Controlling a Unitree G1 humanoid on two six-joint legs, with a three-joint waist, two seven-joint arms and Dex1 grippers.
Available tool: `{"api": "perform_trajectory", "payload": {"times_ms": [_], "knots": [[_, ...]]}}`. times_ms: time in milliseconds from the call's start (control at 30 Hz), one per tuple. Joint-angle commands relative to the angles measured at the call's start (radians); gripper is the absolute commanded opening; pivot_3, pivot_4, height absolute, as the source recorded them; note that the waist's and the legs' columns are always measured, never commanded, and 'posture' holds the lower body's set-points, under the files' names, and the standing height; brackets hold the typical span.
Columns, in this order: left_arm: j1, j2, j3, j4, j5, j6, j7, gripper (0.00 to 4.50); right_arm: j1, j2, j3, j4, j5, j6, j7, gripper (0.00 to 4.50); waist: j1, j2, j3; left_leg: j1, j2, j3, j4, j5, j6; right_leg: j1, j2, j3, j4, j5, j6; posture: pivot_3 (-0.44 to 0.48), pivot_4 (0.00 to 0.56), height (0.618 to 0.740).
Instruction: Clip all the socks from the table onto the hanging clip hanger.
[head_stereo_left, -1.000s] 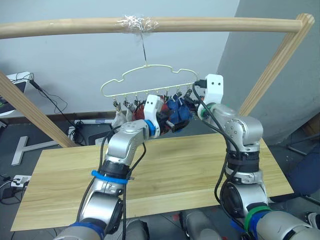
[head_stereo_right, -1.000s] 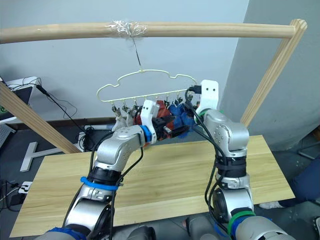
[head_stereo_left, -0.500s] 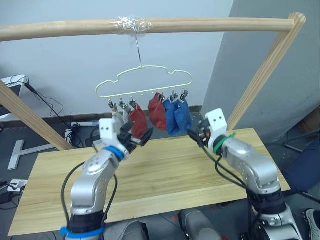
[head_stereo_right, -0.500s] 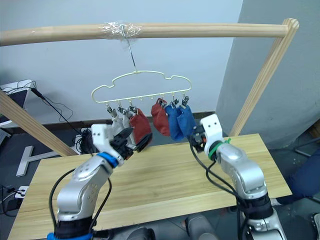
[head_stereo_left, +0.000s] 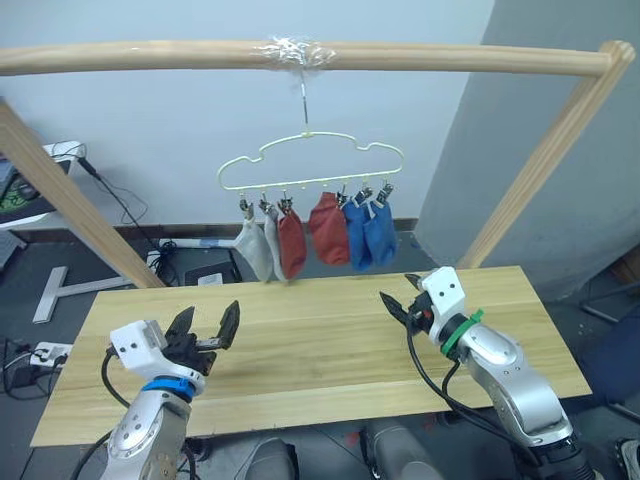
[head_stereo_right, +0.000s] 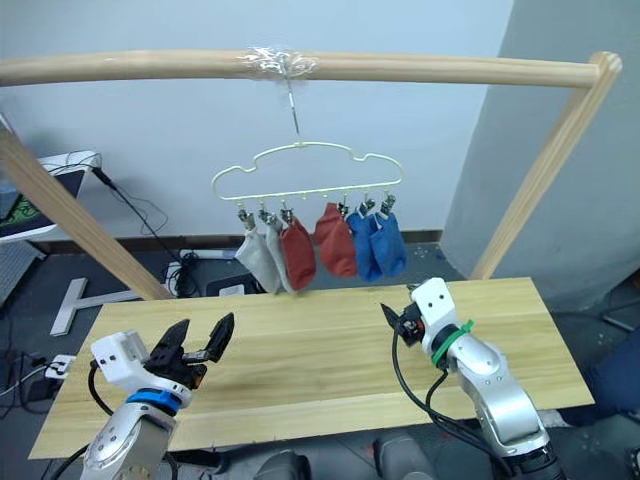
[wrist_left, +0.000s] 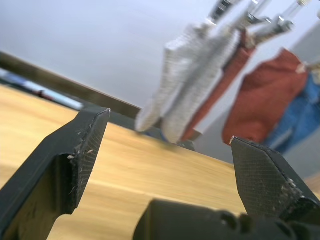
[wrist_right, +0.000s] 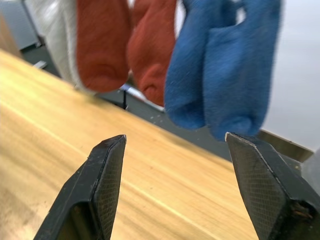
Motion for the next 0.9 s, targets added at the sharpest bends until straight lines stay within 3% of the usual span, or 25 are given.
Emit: {"api": "perform_trajectory", "payload": {"times_ms": [33,267,567,900], "knots": [[0.001,-0.007,0.022,-0.043,-0.019,-0.023,0.041,4.46,-0.009,0.004,-0.006,0.001,-0.009,-0.028,0.015,3.31,0.018,0.000,0.000,0.000,0.000,0.000,0.000,0.000,0.000,0.000,0.000,0.000,0.000,0.000,0.000,-0.012,0.123,0.740],[0.039,0.017,0.008,-0.048,0.000,-0.031,0.059,4.46,0.012,0.010,0.003,-0.015,-0.017,-0.002,0.020,3.31,0.052,0.000,0.000,-0.001,0.000,0.000,-0.001,0.000,0.000,0.000,0.000,0.000,-0.003,0.000,0.000,-0.007,0.136,0.740],[0.170,0.027,-0.047,-0.049,0.045,-0.143,0.003,4.46,0.025,-0.002,-0.007,-0.030,-0.020,0.017,0.024,3.31,0.053,0.000,0.000,-0.001,0.000,0.000,0.000,0.000,0.000,0.000,0.000,0.000,-0.004,0.000,-0.001,-0.025,0.138,0.740],[0.154,0.031,-0.058,-0.050,0.039,-0.179,0.007,4.46,0.031,0.000,-0.006,-0.066,-0.022,0.055,0.020,3.31,0.052,0.000,0.000,-0.001,0.000,0.001,0.000,0.000,0.000,0.000,0.000,0.000,-0.004,0.000,-0.001,-0.044,0.145,0.740]]}}
